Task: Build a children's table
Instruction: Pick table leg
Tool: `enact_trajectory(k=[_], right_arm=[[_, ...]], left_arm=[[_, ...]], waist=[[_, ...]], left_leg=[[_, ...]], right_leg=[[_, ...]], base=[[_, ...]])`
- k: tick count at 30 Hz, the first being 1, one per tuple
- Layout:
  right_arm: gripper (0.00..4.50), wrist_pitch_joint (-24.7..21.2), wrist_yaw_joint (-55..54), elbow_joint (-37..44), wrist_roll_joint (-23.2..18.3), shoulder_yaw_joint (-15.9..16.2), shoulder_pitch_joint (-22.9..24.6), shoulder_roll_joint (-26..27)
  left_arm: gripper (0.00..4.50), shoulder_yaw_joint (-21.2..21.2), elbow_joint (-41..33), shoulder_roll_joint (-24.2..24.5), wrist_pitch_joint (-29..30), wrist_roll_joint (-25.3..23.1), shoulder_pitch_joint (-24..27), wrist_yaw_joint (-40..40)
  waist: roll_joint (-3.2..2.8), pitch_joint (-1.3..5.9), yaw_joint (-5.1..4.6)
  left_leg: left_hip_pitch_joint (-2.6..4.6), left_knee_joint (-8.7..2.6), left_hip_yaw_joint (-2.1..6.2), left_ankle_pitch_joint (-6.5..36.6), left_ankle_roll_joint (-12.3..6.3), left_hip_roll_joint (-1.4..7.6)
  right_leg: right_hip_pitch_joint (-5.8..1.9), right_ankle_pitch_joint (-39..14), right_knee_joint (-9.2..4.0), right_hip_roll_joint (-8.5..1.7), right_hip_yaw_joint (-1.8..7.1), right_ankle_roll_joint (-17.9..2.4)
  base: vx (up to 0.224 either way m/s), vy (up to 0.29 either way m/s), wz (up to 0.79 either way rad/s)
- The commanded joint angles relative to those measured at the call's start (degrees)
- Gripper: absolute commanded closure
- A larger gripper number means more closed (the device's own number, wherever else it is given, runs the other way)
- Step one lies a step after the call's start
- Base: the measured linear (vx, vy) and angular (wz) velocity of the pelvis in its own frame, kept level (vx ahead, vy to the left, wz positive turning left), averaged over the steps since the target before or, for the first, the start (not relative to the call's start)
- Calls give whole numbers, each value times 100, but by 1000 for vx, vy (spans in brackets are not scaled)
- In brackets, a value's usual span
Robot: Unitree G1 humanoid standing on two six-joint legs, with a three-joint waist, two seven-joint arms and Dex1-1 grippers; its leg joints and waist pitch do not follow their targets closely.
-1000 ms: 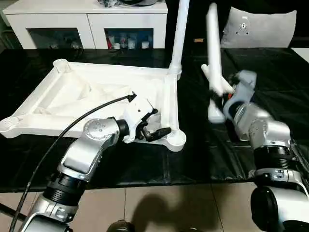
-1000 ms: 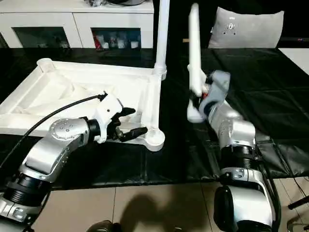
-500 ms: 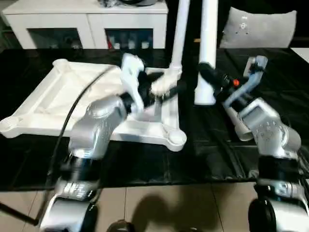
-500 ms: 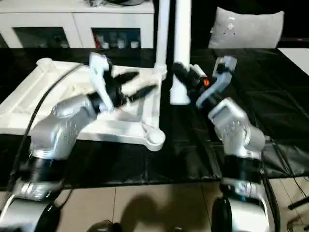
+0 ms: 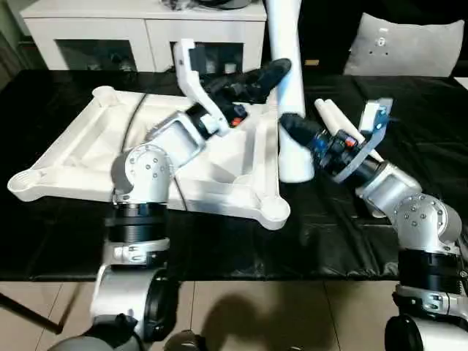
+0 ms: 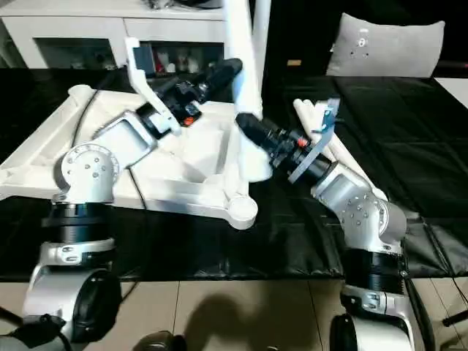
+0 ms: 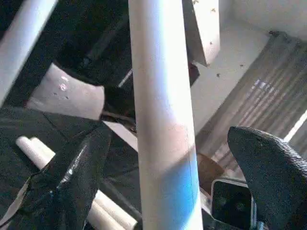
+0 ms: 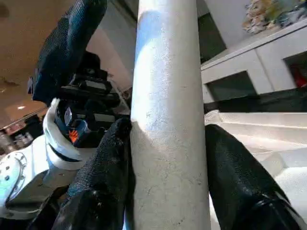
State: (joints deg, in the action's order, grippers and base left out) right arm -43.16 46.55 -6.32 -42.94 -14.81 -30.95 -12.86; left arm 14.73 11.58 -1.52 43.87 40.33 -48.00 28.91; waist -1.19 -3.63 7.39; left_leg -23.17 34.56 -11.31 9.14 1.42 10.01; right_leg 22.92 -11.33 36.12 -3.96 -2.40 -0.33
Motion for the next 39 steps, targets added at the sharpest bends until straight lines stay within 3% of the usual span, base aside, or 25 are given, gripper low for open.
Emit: enact_trajectory(k=[1, 9, 13, 15, 17, 20, 29, 31, 37, 39], right_arm=[[262, -54, 68, 237, -117, 40, 28, -72], [262, 32, 121, 356, 40, 314, 121, -142], [262, 576, -97, 418, 646, 675, 178, -99], [262, 937, -324, 412, 950, 862, 183, 48], [262, 1046, -377, 405, 1039, 913, 190, 87], [262, 1457, -604, 291, 1272, 1000, 198, 262], [262, 1731, -665, 183, 1422, 1058, 217, 332], [263, 1778, -672, 162, 1433, 1068, 222, 335], [263, 1840, -694, 124, 1461, 1080, 236, 328], [263, 1845, -697, 129, 1461, 1078, 242, 326]], left_arm=[[0, -70, -70, -23, 94, 95, -119, -114], [63, -200, -134, -52, 27, -36, -30, -217], [83, -489, -149, -106, -417, -500, 31, -439], [108, -766, -150, -210, -926, -1019, 82, -767], [121, -837, -154, -230, -1038, -1154, 99, -855], [151, -1249, -215, -185, -1452, -1750, 195, -1124], [218, -1441, -242, -153, -1807, -2117, 293, -1234], [228, -1455, -226, -150, -1869, -2156, 301, -1249], [249, -1464, -233, -94, -1945, -2213, 333, -1270], [252, -1471, -235, -86, -1951, -2222, 341, -1271]], waist=[[110, 470, 20], [112, 465, 69], [112, 464, 65], [119, 461, 55], [100, 460, 45], [105, 458, 38], [98, 462, 27], [123, 460, 24], [71, 460, 14], [90, 460, 6]], left_leg=[[162, -316, 143, 659, -220, 269], [158, -332, 150, 693, -151, 275], [158, -345, 165, 735, -82, 294], [155, -353, 167, 784, -54, 294], [155, -355, 168, 809, -65, 290], [151, -364, 174, 834, -66, 298], [153, -357, 164, 845, -123, 292], [151, -355, 159, 827, -136, 291], [154, -349, 162, 837, -156, 289], [152, -354, 162, 842, -152, 289]], right_leg=[[-270, -937, -461, -422, 197, -1125], [-259, -1035, -485, -429, 205, -947], [-250, -1091, -494, -438, 206, -853], [-251, -1118, -497, -439, 216, -795], [-247, -1088, -494, -435, 215, -790], [-235, -1080, -501, -432, 217, -753], [-238, -952, -484, -428, 215, -885], [-240, -920, -486, -430, 217, -896], [-234, -893, -478, -424, 215, -946], [-239, -865, -477, -420, 215, -947]], base=[[0, 0, 0], [0, 0, 0], [0, 0, 0], [0, 0, 0], [0, 0, 0], [0, 0, 0], [0, 0, 0], [0, 0, 0], [0, 0, 0], [0, 0, 0]])
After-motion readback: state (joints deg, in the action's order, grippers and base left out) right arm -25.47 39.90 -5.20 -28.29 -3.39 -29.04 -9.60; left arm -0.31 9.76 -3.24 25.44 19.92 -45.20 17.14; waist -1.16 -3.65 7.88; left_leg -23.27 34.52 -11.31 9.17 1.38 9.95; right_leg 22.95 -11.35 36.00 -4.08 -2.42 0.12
